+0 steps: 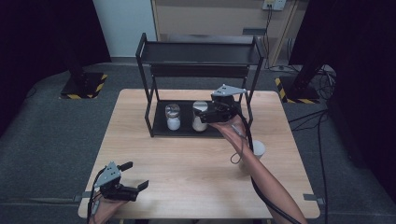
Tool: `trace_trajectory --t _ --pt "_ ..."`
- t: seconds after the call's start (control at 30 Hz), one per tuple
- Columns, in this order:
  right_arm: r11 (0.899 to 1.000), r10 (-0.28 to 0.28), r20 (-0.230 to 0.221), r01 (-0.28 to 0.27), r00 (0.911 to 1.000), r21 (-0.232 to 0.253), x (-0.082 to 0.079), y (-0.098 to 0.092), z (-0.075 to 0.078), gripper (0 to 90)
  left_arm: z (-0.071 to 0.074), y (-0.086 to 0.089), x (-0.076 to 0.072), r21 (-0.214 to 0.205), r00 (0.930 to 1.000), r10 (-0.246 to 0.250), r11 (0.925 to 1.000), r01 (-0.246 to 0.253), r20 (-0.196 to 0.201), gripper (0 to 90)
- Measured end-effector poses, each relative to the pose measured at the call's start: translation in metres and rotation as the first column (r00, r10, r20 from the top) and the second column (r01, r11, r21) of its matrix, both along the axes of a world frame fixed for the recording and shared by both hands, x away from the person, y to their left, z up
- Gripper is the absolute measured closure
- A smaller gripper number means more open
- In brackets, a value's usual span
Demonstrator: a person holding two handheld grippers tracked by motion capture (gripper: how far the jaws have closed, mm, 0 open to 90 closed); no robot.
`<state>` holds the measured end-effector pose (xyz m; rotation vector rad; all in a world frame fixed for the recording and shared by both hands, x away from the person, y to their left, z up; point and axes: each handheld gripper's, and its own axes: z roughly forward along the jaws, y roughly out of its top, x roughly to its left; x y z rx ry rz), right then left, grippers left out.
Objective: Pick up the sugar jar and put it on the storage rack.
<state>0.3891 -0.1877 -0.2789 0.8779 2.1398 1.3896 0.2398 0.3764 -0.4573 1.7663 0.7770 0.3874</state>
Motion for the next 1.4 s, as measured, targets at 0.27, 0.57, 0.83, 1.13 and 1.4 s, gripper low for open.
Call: trace_trajectory --t 0.27,0.57,0.83,1.13,1.4 --pt "1.000 0.024 0.020 -0.024 0.9995 0.004 -0.029 -0.027 0.009 9.9 0.000 0.000 0.000 0.003 1.0000 -0.002 1.0000 0.002 0.000 0.0" --pt "1.000 0.020 0.039 -0.021 0.9990 0.021 -0.063 -0.060 0.004 9.1 0.001 -0.001 0.000 0.007 1.0000 0.000 1.0000 0.000 -0.002 0.0" --pt "0.999 -0.002 0.047 0.000 0.9989 0.046 -0.091 -0.089 -0.006 8.1 0.001 -0.001 0.000 0.010 1.0000 0.000 0.9999 0.000 0.000 0.0" --pt "0.998 -0.039 0.062 0.036 0.9973 0.054 -0.127 -0.118 -0.022 7.5 0.001 -0.002 0.000 0.010 1.0000 0.002 0.9999 -0.002 -0.003 0.0" --pt "0.996 -0.070 0.074 0.067 0.9948 0.052 -0.156 -0.137 -0.033 7.4 0.001 -0.002 0.000 0.011 1.0000 0.001 0.9999 -0.001 -0.001 0.0"
